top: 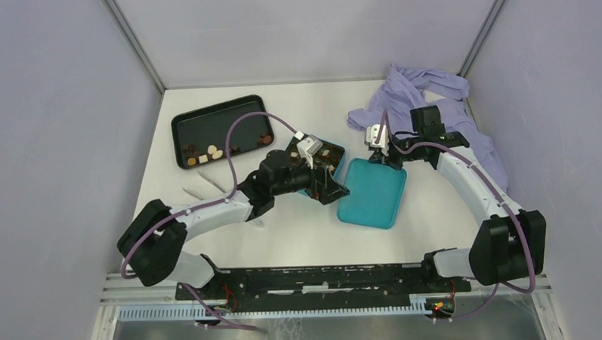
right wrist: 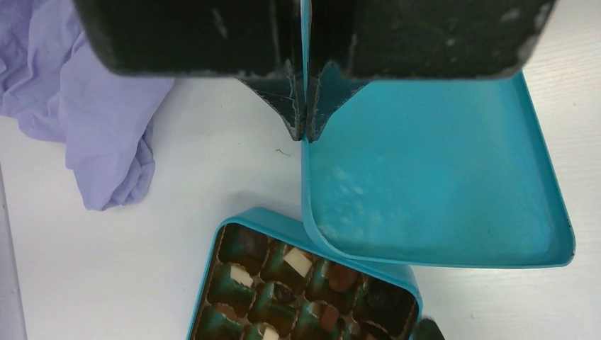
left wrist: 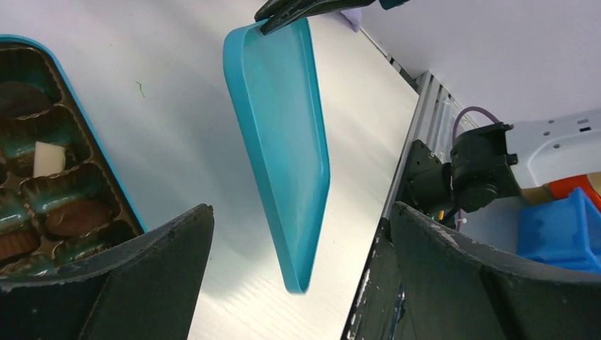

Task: Pack the chocolate
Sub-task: Pick up the box lid from the center of the board.

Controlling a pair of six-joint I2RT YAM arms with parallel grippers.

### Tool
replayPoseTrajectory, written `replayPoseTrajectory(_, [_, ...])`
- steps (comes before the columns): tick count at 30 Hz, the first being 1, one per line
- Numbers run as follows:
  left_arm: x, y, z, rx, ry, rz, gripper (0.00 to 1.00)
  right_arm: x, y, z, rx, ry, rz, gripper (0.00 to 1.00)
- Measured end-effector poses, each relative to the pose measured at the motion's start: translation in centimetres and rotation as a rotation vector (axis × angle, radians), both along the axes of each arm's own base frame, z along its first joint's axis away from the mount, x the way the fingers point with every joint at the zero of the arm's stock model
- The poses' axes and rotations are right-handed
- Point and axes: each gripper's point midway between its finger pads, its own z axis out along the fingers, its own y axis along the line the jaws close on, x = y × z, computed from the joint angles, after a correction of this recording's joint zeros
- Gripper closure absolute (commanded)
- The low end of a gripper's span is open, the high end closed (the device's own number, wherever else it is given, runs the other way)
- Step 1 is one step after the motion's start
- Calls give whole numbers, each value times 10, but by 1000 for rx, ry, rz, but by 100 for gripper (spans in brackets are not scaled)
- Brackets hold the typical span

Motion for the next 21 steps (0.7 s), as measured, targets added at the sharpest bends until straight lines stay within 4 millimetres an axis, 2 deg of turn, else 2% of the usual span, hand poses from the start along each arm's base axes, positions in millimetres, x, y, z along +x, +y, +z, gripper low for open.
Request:
replayPoseTrajectory(3, [1,-14,-8,17,-4,-1,12,-1,5,6,31,0,15,100])
replayPoseTrajectory(6, [3,-24,-12,24,-7,5,28,0,9,15,59,-7,24,100])
replayPoseTrajectory(9, [4,-34,-16,27,-5,6,47,3,13,24,85,-19,29,100])
replayPoseTrajectory(10, [6,-35,-17,28,1,14,57,4,14,28,94,-23,31,100])
replayPoseTrajectory(12, [8,-39,-19,29,15,23,84,5,17,33,109,-31,34,100])
replayPoseTrajectory(13, [10,-40,-20,27,25,31,93,6,18,35,117,-32,36,100])
replayPoseTrajectory(15, [16,-39,-23,34,48,66,98,6,18,37,125,-32,36,100])
replayPoseTrajectory(16, [20,-39,-24,36,56,80,98,7,18,39,131,-34,35,94])
replayPoseTrajectory(18, [22,-39,-22,33,68,95,98,9,18,40,135,-40,29,76])
replayPoseTrajectory(21, [26,-40,-16,24,91,131,98,9,20,45,150,-39,22,40])
